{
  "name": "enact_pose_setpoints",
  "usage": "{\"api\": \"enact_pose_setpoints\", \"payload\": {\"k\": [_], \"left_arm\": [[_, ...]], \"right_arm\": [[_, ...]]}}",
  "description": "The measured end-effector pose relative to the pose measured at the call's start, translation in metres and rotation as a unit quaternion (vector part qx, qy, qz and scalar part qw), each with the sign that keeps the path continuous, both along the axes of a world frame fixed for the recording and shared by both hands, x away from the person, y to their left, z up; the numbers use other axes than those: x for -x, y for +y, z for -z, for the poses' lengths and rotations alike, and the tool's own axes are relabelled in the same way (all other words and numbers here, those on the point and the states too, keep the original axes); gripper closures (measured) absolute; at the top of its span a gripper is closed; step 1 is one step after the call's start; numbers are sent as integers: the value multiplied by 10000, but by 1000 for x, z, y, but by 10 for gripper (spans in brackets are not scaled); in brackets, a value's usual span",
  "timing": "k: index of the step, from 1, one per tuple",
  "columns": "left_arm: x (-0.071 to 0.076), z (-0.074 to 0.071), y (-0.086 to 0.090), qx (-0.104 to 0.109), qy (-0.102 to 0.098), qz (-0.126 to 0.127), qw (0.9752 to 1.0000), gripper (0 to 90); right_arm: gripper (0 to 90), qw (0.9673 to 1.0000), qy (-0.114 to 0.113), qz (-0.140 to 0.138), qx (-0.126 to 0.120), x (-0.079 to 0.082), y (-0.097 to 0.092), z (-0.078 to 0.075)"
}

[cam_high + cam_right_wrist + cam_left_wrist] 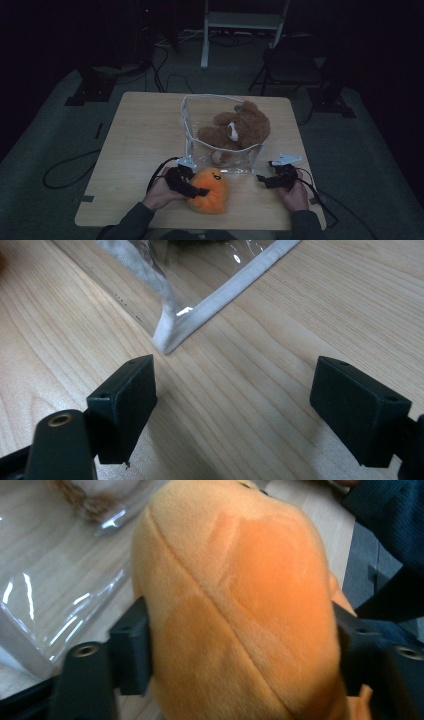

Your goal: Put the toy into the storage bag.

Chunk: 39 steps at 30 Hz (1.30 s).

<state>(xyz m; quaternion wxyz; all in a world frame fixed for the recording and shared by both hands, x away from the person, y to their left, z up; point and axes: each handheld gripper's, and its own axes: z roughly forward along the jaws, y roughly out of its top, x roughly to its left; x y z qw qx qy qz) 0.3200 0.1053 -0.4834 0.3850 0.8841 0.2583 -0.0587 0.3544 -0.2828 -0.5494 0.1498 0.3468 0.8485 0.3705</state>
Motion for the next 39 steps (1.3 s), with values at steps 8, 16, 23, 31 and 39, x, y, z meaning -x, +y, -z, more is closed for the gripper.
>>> {"api": "enact_pose_setpoints", "payload": {"k": [8, 16, 23, 31, 39], "left_arm": [[3, -6, 3, 155, -159, 49, 9997, 429], [7, -19, 8, 328, -343, 86, 9988, 438], [9, -29, 13, 523, -451, 46, 9976, 437], [11, -37, 17, 734, -554, 51, 9958, 435], [13, -44, 21, 923, -658, 4, 9936, 434]], "right_arm": [[179, 10000, 0, -2, 1, 0, 0, 0], [179, 10000, 2, -2, -2, 0, 0, 0], [179, 10000, 3, -3, 0, 0, 0, 0], [179, 10000, 2, -3, 1, 0, 0, 0], [179, 10000, -2, -3, 4, 0, 0, 0]]}}
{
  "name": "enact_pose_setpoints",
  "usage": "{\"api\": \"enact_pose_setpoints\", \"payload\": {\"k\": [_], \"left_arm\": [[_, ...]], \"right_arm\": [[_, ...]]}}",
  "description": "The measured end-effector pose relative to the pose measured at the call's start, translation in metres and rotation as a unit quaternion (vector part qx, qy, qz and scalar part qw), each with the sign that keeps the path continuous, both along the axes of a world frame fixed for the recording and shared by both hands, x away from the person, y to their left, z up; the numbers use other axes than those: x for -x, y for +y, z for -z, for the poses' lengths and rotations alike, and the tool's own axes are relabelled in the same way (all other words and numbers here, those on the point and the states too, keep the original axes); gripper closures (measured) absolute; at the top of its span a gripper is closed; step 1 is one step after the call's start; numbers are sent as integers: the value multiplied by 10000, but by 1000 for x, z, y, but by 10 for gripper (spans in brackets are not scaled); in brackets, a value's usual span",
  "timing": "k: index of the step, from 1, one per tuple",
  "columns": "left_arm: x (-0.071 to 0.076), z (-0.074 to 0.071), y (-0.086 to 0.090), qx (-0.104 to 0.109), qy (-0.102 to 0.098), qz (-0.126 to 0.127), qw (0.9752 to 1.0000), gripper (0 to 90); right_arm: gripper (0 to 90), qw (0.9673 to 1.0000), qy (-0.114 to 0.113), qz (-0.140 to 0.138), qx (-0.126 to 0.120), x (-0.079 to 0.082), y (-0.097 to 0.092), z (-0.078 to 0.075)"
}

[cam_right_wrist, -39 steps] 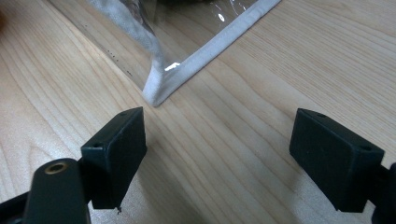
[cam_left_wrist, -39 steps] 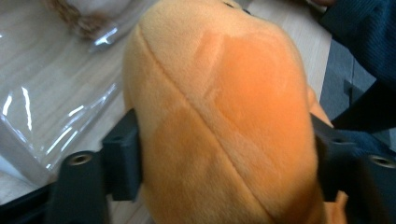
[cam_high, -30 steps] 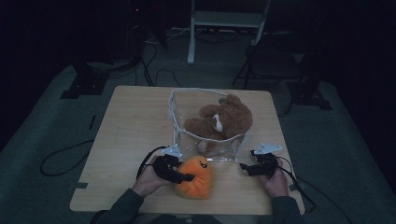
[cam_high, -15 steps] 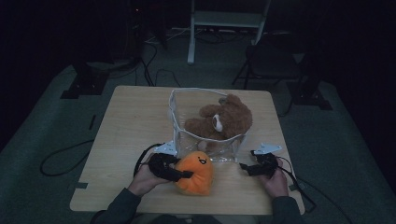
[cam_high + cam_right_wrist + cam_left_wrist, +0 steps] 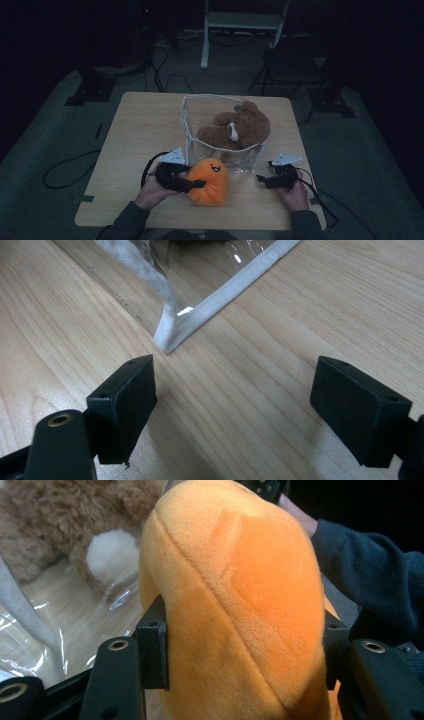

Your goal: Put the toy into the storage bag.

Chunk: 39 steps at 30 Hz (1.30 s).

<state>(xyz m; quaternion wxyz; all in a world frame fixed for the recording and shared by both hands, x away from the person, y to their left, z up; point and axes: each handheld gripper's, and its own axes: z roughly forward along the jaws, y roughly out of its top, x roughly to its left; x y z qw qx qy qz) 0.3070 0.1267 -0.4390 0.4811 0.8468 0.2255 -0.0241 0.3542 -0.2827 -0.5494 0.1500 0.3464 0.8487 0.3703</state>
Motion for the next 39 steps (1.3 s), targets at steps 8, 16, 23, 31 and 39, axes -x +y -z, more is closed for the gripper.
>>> {"api": "enact_pose_setpoints", "payload": {"k": [8, 16, 23, 31, 39], "left_arm": [[2, -9, 4, 148, -135, -91, 9998, 434], [7, -19, 7, 266, -296, -75, 9992, 434], [10, -27, 8, 321, -393, -64, 9987, 434], [15, -38, 9, 377, -557, -52, 9977, 434], [18, -48, 12, 457, -725, -139, 9962, 434]], "right_arm": [[179, 10000, -1, 3, -6, 0, 0, 0], [179, 10000, -4, -2, -1, 0, 0, 0], [179, 10000, -3, -2, 0, 0, 0, 0], [179, 10000, -7, -4, 1, 0, 0, 0], [179, 10000, -4, -2, 1, 0, 0, 0]]}}
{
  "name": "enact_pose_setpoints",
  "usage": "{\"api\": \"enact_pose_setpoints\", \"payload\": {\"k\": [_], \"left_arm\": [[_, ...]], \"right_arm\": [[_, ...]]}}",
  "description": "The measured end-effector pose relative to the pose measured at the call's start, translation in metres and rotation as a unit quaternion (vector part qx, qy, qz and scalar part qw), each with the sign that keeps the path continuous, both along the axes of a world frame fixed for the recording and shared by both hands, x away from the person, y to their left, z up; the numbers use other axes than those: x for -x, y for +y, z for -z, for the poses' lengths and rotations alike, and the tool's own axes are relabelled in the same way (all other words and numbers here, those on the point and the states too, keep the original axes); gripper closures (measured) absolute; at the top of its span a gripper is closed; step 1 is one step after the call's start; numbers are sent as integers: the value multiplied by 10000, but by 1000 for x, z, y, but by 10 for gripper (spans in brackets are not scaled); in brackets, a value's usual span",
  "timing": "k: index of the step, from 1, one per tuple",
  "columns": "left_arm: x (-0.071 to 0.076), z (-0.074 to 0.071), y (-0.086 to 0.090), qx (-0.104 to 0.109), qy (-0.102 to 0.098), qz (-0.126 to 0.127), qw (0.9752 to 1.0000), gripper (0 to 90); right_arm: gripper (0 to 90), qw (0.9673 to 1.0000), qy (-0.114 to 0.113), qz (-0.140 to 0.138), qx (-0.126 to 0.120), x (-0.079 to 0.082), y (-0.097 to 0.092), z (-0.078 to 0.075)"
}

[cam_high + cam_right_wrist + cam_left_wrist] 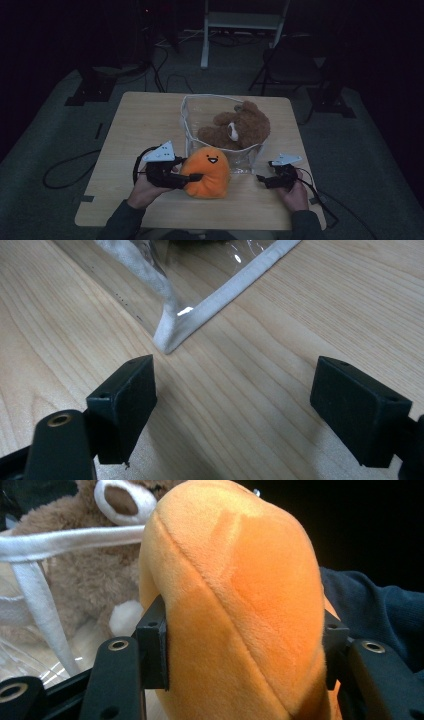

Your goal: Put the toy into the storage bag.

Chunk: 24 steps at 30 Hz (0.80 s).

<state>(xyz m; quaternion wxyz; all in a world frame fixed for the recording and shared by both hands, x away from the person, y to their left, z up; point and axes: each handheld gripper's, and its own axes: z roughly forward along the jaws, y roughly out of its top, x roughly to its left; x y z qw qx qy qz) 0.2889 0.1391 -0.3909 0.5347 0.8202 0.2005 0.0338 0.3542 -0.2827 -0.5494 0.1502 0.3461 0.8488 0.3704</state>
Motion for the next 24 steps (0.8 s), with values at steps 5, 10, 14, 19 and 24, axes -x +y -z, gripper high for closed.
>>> {"api": "enact_pose_setpoints", "payload": {"k": [5, 10, 14, 19, 24], "left_arm": [[1, -4, 2, 51, -54, 6, 10000, 434], [3, -11, 3, 64, -136, 11, 9999, 434], [4, -15, 3, 93, -201, 7, 9998, 434], [5, -18, 4, 131, -241, 11, 9996, 434], [6, -26, 4, 188, -366, 38, 9991, 434]], "right_arm": [[179, 10000, 2, 5, -6, 0, 0, 0], [179, 10000, 1, 4, -6, 0, 0, 0], [179, 10000, 2, 4, -6, 0, 0, 0], [179, 10000, 1, 3, -6, 0, 0, 0], [179, 10000, 0, 2, -8, 0, 0, 0]]}}
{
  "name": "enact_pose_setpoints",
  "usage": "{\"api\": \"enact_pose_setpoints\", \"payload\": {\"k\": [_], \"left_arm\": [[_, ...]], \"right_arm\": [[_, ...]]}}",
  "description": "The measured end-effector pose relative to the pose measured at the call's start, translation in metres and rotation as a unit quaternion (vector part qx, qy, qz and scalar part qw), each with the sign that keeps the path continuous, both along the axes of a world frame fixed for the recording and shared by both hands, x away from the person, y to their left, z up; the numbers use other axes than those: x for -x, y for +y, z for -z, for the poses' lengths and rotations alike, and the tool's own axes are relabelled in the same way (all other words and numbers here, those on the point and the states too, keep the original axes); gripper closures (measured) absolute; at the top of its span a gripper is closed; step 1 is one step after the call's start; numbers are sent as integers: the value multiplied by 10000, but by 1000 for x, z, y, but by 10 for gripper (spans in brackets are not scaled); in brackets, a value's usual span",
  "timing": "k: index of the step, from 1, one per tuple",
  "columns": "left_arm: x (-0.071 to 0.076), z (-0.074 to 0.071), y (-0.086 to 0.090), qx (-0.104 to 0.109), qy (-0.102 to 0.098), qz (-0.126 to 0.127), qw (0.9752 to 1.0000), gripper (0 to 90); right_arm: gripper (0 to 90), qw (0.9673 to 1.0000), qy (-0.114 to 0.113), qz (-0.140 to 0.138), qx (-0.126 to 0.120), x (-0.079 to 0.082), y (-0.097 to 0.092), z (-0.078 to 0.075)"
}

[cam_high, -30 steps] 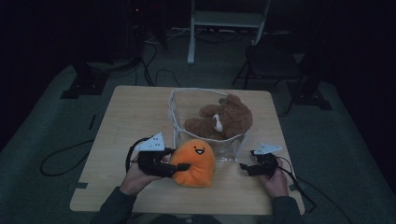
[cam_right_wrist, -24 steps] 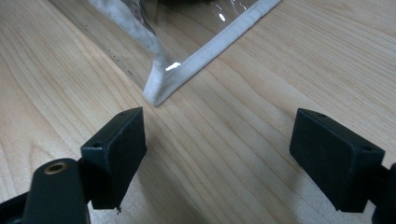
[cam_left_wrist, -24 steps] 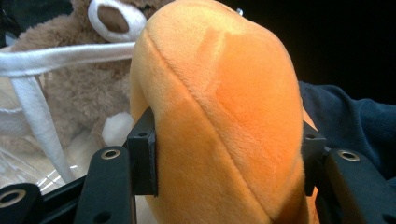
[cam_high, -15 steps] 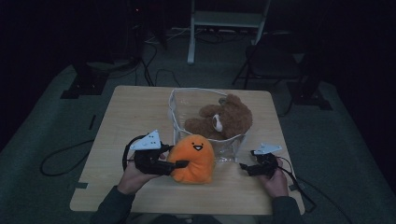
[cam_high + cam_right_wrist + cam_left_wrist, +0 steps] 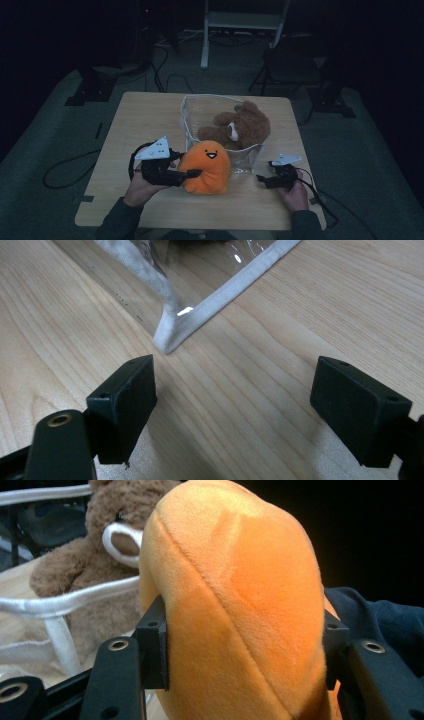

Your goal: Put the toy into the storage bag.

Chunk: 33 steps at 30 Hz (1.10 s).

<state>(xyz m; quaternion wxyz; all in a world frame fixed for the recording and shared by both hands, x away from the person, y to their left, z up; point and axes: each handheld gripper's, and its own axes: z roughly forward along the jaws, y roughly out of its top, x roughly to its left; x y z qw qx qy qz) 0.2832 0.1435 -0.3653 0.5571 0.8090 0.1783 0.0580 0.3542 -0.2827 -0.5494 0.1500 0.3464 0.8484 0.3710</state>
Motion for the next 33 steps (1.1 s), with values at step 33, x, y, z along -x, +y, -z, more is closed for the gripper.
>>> {"api": "enact_pose_setpoints", "payload": {"k": [33], "left_arm": [[-6, -35, 0, 204, -418, 0, 9989, 433]], "right_arm": [[179, 10000, 2, 0, 8, 0, 0, 0]]}}
